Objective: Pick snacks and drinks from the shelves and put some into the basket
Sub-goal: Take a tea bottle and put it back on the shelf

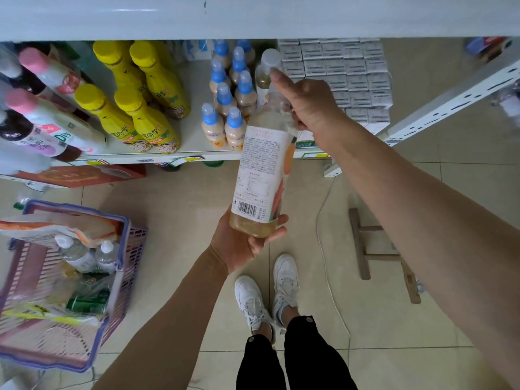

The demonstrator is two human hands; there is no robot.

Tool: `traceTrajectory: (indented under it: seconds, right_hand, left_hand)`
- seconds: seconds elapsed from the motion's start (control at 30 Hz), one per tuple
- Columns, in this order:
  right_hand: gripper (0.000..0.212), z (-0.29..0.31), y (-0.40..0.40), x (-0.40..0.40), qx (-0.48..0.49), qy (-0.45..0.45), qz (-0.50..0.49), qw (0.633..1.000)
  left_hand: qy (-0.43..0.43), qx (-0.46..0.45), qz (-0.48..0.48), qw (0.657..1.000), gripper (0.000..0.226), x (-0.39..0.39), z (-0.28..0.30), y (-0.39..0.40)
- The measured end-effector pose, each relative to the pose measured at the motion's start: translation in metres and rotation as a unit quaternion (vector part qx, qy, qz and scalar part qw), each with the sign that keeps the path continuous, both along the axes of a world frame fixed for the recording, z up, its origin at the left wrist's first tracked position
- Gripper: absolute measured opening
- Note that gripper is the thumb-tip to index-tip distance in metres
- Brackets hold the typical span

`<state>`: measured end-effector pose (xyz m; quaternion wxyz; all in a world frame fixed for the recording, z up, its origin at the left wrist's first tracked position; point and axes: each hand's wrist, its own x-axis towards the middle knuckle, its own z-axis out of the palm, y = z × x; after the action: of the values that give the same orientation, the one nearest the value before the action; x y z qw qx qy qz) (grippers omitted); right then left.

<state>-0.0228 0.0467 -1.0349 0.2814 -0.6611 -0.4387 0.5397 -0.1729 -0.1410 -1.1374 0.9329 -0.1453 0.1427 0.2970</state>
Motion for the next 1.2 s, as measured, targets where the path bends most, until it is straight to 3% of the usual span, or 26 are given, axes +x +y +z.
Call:
traceTrajectory:
  seconds: [0.23,0.37,0.5,0.63,0.7,0.8,0.9,0.97,1.03,1.1,1.2]
  right_hand:
    - [0.042,0.007,0.006,-0.010,0.030,-0.018,0.016,0.999]
    - [0.041,0.007,0.006,-0.010,0.027,-0.011,0.015,0.999]
    - [0.037,0.006,0.004,-0.005,0.018,0.002,0.011,1.000]
    - [0.031,0.005,0.008,0.007,0.033,-0.029,0.030,0.999]
    - [0.042,0.007,0.011,0.016,0.055,-0.044,0.059,0.996]
    - [0.048,0.006,0.014,0.025,0.089,-0.132,0.127,0.979]
    - [0.052,0.004,0.018,0.033,0.091,-0.234,0.149,0.956]
    - [0.055,0.007,0.019,0.036,0.066,-0.265,0.163,0.948]
    - [0.049,0.013,0.019,0.036,0.066,-0.282,0.187,0.939]
    - [0.043,0.019,0.020,0.032,0.098,-0.286,0.207,0.930]
    - [0.039,0.027,0.018,0.023,0.158,-0.303,0.232,0.911]
  left_hand:
    - [-0.067,0.008,-0.003,0.998,0.051,0.004,-0.004,-0.001]
    - [-0.076,-0.030,-0.006,0.997,0.064,0.001,-0.004,0.000]
    - [0.059,0.015,-0.016,0.998,0.078,0.002,0.012,0.005]
    - [0.240,0.090,0.032,0.966,0.080,0.001,0.024,0.012]
    - [0.343,0.147,0.014,0.928,0.087,0.002,0.028,0.017]
    - [0.521,0.166,0.025,0.837,0.082,0.008,0.022,0.022]
    - [0.654,0.201,0.057,0.727,0.074,0.016,0.012,0.024]
    - [0.726,0.235,0.063,0.643,0.069,0.022,0.006,0.025]
    - [0.765,0.261,0.076,0.584,0.070,0.029,0.004,0.026]
    - [0.780,0.270,0.076,0.559,0.072,0.035,0.003,0.029]
    - [0.781,0.263,0.061,0.563,0.075,0.043,-0.003,0.038]
